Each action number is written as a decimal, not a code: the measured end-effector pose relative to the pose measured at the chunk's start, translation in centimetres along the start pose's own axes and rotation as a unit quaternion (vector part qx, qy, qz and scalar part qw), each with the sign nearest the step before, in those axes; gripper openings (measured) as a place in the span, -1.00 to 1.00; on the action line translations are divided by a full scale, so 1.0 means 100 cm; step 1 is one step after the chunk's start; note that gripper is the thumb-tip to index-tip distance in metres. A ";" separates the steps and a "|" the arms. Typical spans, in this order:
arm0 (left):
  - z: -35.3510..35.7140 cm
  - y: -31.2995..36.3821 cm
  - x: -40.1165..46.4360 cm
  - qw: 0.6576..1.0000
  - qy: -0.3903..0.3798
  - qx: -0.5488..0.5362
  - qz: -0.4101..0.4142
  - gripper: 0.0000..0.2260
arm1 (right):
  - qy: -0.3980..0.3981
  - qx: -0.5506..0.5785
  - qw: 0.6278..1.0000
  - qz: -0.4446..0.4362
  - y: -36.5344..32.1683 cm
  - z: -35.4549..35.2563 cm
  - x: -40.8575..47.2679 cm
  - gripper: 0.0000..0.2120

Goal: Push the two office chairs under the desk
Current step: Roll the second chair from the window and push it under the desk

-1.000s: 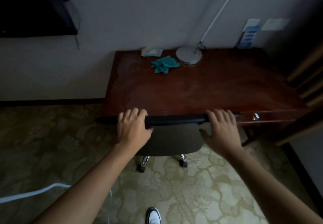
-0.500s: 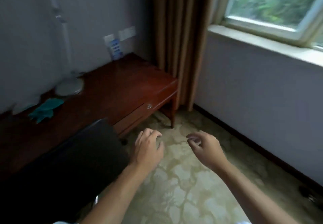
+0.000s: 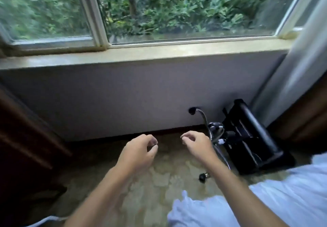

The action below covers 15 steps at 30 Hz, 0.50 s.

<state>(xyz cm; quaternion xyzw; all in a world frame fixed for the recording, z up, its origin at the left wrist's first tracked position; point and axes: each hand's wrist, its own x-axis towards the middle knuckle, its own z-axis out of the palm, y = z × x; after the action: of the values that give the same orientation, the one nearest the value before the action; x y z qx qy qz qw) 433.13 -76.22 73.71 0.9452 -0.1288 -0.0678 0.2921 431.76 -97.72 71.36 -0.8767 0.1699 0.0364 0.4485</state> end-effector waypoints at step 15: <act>0.069 0.099 0.280 0.939 -0.212 0.032 0.270 -0.87 | 0.193 0.145 0.949 0.204 0.049 -0.063 0.158 -0.85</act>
<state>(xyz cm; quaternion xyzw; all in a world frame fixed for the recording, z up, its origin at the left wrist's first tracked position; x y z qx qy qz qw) 456.52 -95.69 72.20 0.8476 -0.4403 -0.1809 0.2345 444.43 -109.61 67.90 -0.7391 0.4321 -0.0682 0.5123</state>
